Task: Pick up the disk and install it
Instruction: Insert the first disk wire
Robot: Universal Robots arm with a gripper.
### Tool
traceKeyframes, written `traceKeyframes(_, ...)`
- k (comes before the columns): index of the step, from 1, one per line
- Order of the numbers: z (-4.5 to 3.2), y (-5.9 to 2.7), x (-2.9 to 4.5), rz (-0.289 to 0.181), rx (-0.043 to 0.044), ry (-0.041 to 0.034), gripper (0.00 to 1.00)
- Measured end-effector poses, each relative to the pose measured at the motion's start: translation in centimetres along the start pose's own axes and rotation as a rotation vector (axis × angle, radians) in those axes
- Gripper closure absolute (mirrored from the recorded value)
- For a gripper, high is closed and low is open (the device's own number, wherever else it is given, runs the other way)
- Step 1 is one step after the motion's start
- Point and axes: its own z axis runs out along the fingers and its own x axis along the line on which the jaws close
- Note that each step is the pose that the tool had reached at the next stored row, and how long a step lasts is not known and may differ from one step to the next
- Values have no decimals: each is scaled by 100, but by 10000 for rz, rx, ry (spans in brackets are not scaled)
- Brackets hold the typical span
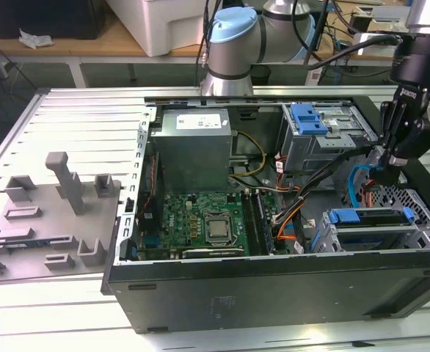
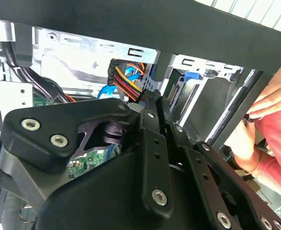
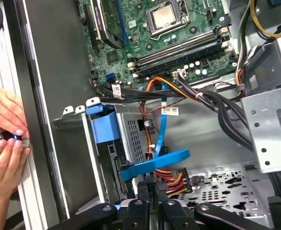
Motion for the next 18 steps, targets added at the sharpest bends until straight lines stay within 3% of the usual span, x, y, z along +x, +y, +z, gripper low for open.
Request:
traceKeyframes(9, 16, 4, 38, -715, 294, -39, 83)
traceKeyframes(10, 19, 5, 48, -742, 309, -67, 83)
traceKeyframes(12, 31, 9, 79, -760, 325, -207, 83)
traceKeyframes(16, 58, 26, 151, -777, 355, -418, 83)
traceKeyframes(18, 69, 35, 178, -788, 368, -482, 83)
